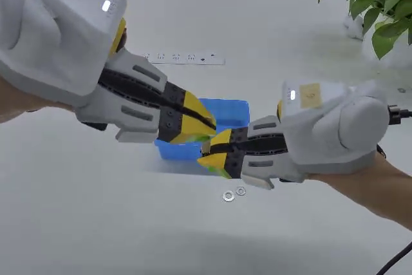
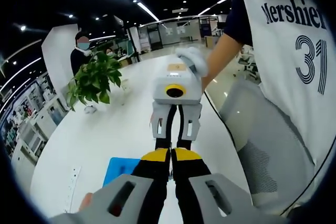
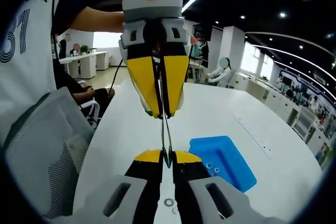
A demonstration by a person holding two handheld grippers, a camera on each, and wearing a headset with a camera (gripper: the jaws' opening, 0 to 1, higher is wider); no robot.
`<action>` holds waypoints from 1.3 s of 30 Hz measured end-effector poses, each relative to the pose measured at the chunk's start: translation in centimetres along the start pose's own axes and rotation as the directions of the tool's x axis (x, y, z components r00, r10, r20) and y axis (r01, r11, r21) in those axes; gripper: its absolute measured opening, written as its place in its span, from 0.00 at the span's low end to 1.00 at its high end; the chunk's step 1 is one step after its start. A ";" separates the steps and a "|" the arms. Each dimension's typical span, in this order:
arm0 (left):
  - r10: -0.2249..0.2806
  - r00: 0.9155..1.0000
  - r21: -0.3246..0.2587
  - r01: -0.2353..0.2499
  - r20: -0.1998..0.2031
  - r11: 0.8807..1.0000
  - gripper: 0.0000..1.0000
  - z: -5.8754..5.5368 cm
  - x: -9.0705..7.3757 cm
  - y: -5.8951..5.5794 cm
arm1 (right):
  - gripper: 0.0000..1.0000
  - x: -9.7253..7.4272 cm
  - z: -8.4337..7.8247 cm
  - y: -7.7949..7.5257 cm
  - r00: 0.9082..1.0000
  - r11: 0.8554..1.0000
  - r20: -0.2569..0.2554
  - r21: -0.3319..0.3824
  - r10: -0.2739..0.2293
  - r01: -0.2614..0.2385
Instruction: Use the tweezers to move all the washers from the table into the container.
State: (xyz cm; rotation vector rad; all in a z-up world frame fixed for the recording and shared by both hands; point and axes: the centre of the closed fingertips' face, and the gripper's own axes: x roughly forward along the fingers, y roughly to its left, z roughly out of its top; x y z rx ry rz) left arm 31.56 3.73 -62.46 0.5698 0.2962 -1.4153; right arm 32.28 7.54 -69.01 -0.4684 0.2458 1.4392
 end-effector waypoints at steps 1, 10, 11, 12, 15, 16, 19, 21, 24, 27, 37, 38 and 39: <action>0.003 1.000 0.011 -0.003 -0.006 1.000 0.06 -0.1 0.3 -0.3 | 0.08 -0.1 -0.3 0.1 1.000 1.000 -0.007 0.000 -0.006 0.006; -0.024 0.997 0.021 0.026 -0.072 0.999 0.06 -1.4 1.6 -1.9 | 0.08 0.1 -2.6 1.4 0.999 1.000 -0.046 0.015 -0.007 0.008; -0.030 0.997 0.016 0.031 -0.076 0.999 0.06 -1.5 1.6 -2.1 | 0.08 0.1 -2.7 1.5 0.999 1.000 -0.048 0.015 -0.006 0.007; -0.013 0.998 0.023 0.014 -0.069 1.000 0.06 -1.6 1.7 -2.0 | 0.08 0.2 -2.8 1.4 0.999 1.000 -0.047 0.019 -0.008 0.009; -0.018 0.998 -0.006 0.018 -0.060 1.000 0.06 -1.7 1.9 -1.9 | 0.08 0.3 -2.9 1.3 0.999 1.000 -0.048 0.023 -0.008 0.009; -0.022 0.998 -0.010 0.021 -0.061 1.000 0.06 -1.9 1.9 -1.8 | 0.08 0.4 -3.1 1.1 0.998 1.000 -0.055 0.029 -0.010 0.012; -0.026 0.998 -0.027 0.024 -0.059 0.999 0.06 -2.1 2.2 -1.7 | 0.08 0.4 -3.6 0.9 0.998 0.999 -0.067 0.030 -0.013 0.015; -0.029 0.998 -0.026 0.028 -0.058 0.999 0.06 -2.2 2.5 -1.8 | 0.08 0.3 -3.9 0.8 0.997 0.999 -0.070 0.034 -0.016 0.018; -0.037 0.998 -0.038 0.035 -0.057 0.999 0.06 -2.5 3.0 -1.7 | 0.08 0.2 -4.6 0.8 0.997 0.999 -0.075 0.048 -0.018 0.021; -0.046 0.997 -0.040 0.044 -0.057 0.998 0.06 -2.6 3.4 -1.8 | 0.08 0.1 -5.1 0.7 0.997 0.998 -0.078 0.061 -0.021 0.026; -0.060 0.996 -0.049 0.057 -0.059 0.997 0.06 -3.1 4.3 -1.2 | 0.09 0.0 -6.1 -0.1 0.995 0.996 -0.090 0.077 -0.035 0.042; -0.064 0.996 -0.049 0.061 -0.061 0.997 0.06 -3.2 4.4 -1.3 | 0.09 0.1 -6.2 -0.1 0.995 0.996 -0.092 0.079 -0.034 0.041; -0.066 0.996 -0.049 0.063 -0.064 0.997 0.06 -3.3 4.5 -1.3 | 0.09 0.1 -6.4 0.0 0.995 0.996 -0.095 0.076 -0.033 0.040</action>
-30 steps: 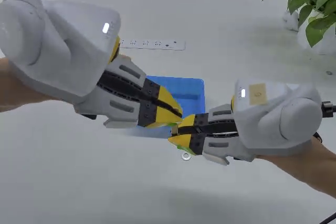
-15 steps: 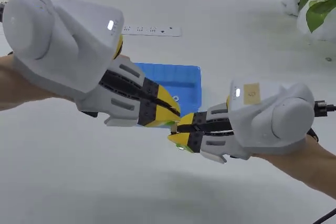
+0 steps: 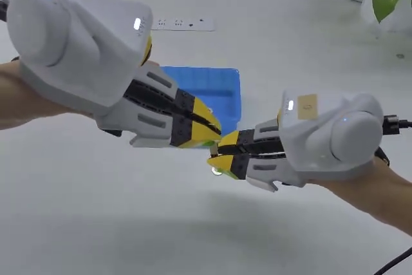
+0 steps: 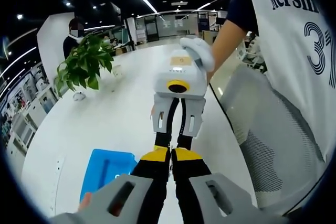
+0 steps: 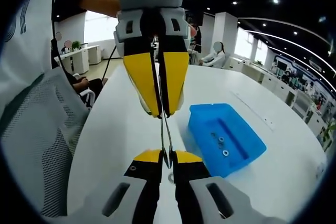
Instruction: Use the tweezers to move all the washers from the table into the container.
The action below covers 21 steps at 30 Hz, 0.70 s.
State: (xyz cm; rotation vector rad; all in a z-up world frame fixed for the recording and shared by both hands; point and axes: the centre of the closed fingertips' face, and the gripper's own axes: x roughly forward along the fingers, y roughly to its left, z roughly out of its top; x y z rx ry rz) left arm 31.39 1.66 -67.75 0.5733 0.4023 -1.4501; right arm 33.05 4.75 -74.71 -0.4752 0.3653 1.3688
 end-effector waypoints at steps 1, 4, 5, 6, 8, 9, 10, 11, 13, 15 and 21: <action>0.000 1.000 0.001 0.000 -0.002 1.000 0.06 -0.1 0.1 0.0 | 0.09 0.0 -0.1 0.0 1.000 1.000 -0.002 -0.001 -0.001 0.001; -0.002 1.000 0.005 0.002 -0.004 1.000 0.06 -0.2 0.2 -0.1 | 0.09 0.1 -0.2 0.0 1.000 1.000 -0.004 0.002 -0.004 0.004; -0.008 1.000 -0.002 0.008 -0.002 1.000 0.06 -0.2 0.3 -0.1 | 0.09 0.2 -0.3 -0.1 1.000 1.000 -0.004 0.005 -0.006 0.006; -0.009 1.000 -0.004 0.009 -0.002 1.000 0.06 -0.2 0.3 -0.1 | 0.09 0.2 -0.3 0.0 1.000 1.000 -0.004 0.004 -0.006 0.006; -0.013 1.000 -0.005 0.013 0.000 1.000 0.06 -0.3 0.4 -0.2 | 0.10 0.3 -0.4 0.0 1.000 1.000 -0.006 0.006 -0.005 0.005; -0.013 1.000 -0.005 0.013 0.000 1.000 0.06 -0.3 0.4 -0.2 | 0.10 0.3 -0.4 0.0 1.000 1.000 -0.007 0.005 -0.004 0.004; -0.010 1.000 -0.006 0.010 0.002 1.000 0.06 -0.4 0.5 -0.2 | 0.10 0.3 -0.5 0.0 1.000 1.000 -0.008 0.005 -0.004 0.004; -0.015 1.000 -0.011 0.015 0.001 1.000 0.06 -0.5 0.5 -0.2 | 0.10 0.3 -0.6 0.0 1.000 1.000 -0.010 0.006 -0.005 0.005; -0.013 1.000 -0.011 0.013 0.002 1.000 0.06 -0.6 0.6 -0.2 | 0.10 0.4 -0.8 0.0 1.000 1.000 -0.015 0.011 -0.005 0.006; -0.016 1.000 -0.012 0.016 0.001 1.000 0.06 -0.7 0.8 -0.2 | 0.10 0.4 -1.0 0.1 1.000 1.000 -0.019 0.011 -0.005 0.005; -0.020 1.000 -0.013 0.020 0.002 1.000 0.06 -1.0 1.2 0.0 | 0.11 0.5 -1.5 -0.1 1.000 1.000 -0.028 0.020 -0.008 0.009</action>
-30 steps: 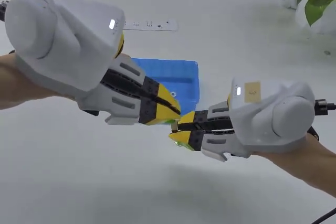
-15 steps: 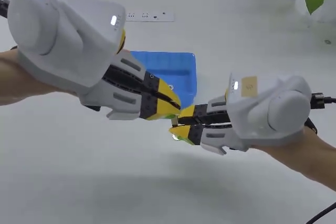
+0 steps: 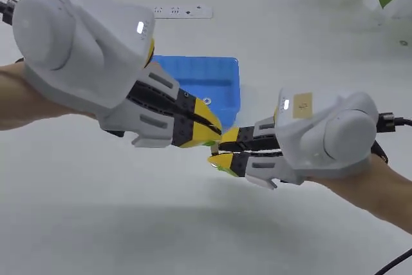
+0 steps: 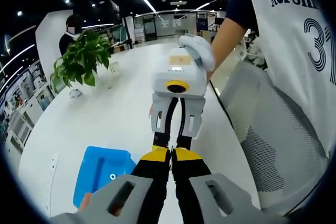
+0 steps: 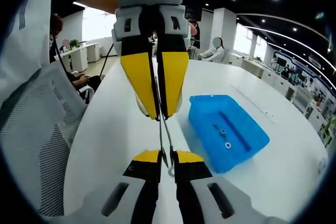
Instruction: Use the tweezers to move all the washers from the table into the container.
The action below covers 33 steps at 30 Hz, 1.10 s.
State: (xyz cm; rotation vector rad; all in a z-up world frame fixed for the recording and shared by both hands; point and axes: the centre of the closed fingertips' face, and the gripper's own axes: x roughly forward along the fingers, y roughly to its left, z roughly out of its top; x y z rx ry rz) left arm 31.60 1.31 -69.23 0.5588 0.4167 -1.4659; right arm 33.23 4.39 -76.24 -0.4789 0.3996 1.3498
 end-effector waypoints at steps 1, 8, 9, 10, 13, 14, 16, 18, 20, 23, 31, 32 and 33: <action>-0.003 1.000 -0.007 0.003 0.001 1.000 0.06 -0.1 0.1 0.1 | 0.11 0.0 -0.1 -0.1 1.000 1.000 -0.001 0.009 -0.001 0.001; 0.000 1.000 -0.023 0.000 0.009 1.000 0.06 -0.3 0.3 0.2 | 0.11 0.2 -0.5 0.0 1.000 1.000 -0.010 0.022 0.005 -0.005; 0.001 1.000 -0.025 -0.001 0.010 1.000 0.06 -0.4 0.3 0.2 | 0.11 0.2 -0.5 0.0 1.000 1.000 -0.011 0.022 0.004 -0.004; -0.004 1.000 -0.028 0.004 0.011 1.000 0.06 -0.4 0.4 0.1 | 0.11 0.3 -0.7 0.0 1.000 1.000 -0.014 0.023 0.009 -0.009; -0.006 1.000 -0.022 0.006 0.006 1.000 0.06 -0.7 0.6 0.1 | 0.12 0.4 -0.9 0.1 1.000 1.000 -0.021 0.021 0.013 -0.012; -0.006 1.000 -0.023 0.006 0.006 1.000 0.05 -0.8 0.6 0.1 | 0.12 0.5 -1.0 0.1 1.000 1.000 -0.022 0.024 0.015 -0.014; -0.007 1.000 -0.024 0.008 0.005 1.000 0.06 -0.9 0.7 0.2 | 0.12 0.5 -1.1 0.0 1.000 1.000 -0.026 0.021 0.013 -0.012; -0.008 1.000 -0.029 0.008 0.004 1.000 0.06 -1.0 0.8 0.3 | 0.12 0.7 -1.3 -0.1 1.000 1.000 -0.028 0.026 0.014 -0.013; -0.009 1.000 -0.028 0.009 0.001 1.000 0.06 -1.2 0.9 0.4 | 0.12 0.8 -1.4 -0.3 0.999 1.000 -0.031 0.027 0.014 -0.013; -0.009 1.000 -0.035 0.009 0.001 0.999 0.06 -1.3 0.9 0.6 | 0.12 0.9 -1.5 -0.4 0.999 0.999 -0.031 0.037 0.016 -0.015; -0.013 1.000 -0.043 0.013 0.000 0.999 0.06 -1.6 1.0 0.7 | 0.12 1.2 -1.6 -0.2 0.999 0.998 -0.031 0.051 0.022 -0.021; -0.013 1.000 -0.044 0.013 0.000 0.999 0.06 -1.6 1.1 0.8 | 0.12 1.2 -1.7 -0.2 0.999 0.999 -0.031 0.051 0.021 -0.019; -0.013 1.000 -0.048 0.013 0.001 0.999 0.06 -1.7 1.1 0.8 | 0.12 1.2 -1.7 -0.3 0.999 0.998 -0.032 0.054 0.020 -0.019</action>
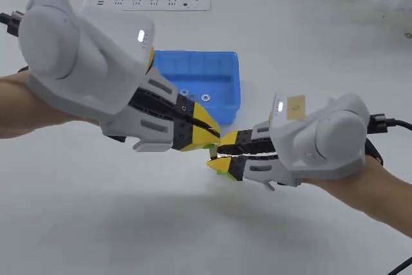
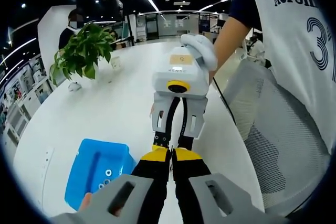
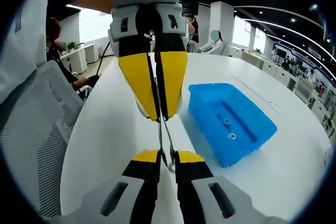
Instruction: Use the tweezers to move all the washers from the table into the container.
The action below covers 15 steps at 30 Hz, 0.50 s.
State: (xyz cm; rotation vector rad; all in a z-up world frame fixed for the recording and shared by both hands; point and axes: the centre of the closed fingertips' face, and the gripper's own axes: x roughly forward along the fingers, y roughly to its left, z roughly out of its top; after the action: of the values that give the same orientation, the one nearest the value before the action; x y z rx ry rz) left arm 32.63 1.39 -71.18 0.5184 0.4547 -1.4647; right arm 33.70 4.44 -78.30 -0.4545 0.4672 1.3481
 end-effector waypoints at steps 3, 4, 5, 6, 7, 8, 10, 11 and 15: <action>-0.002 1.000 -0.005 0.002 0.001 1.000 0.06 -0.1 0.1 0.1 | 0.12 0.1 -0.1 0.0 1.000 1.000 0.000 0.010 0.002 -0.002; -0.003 1.000 -0.005 0.003 0.000 1.000 0.06 -0.1 0.2 0.1 | 0.12 0.1 -0.2 0.0 1.000 1.000 -0.001 0.010 0.002 -0.002; -0.004 1.000 -0.005 0.004 -0.001 1.000 0.06 -0.2 0.3 0.1 | 0.12 0.1 -0.2 0.0 1.000 1.000 -0.002 0.008 0.002 -0.002; -0.006 1.000 -0.006 0.006 -0.001 1.000 0.06 -0.2 0.3 0.1 | 0.12 0.1 -0.3 0.0 1.000 1.000 -0.003 0.007 0.001 -0.001; -0.004 1.000 -0.006 0.004 0.004 1.000 0.06 -0.2 0.4 0.1 | 0.12 0.1 -0.3 -0.1 1.000 1.000 -0.001 0.013 0.000 0.000; -0.007 1.000 -0.013 0.007 0.005 1.000 0.06 -0.2 0.4 0.1 | 0.12 0.1 -0.4 -0.1 1.000 1.000 0.000 0.019 0.000 0.000; -0.005 1.000 -0.013 0.005 0.008 1.000 0.06 -0.1 0.5 0.3 | 0.12 0.1 -0.4 -0.1 1.000 1.000 0.004 0.021 -0.002 0.002; -0.010 1.000 -0.018 0.010 0.010 1.000 0.06 -0.1 0.5 0.2 | 0.12 0.1 -0.4 -0.1 1.000 1.000 0.004 0.023 -0.001 0.001; -0.014 1.000 -0.011 0.014 0.007 1.000 0.06 -0.1 0.5 0.2 | 0.12 0.1 -0.4 -0.1 1.000 1.000 0.003 0.028 0.000 0.000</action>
State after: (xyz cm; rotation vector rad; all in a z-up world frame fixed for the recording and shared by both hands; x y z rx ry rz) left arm 32.86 1.05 -71.57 0.5018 0.4618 -1.4758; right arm 33.75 4.24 -78.66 -0.4298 0.4831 1.3406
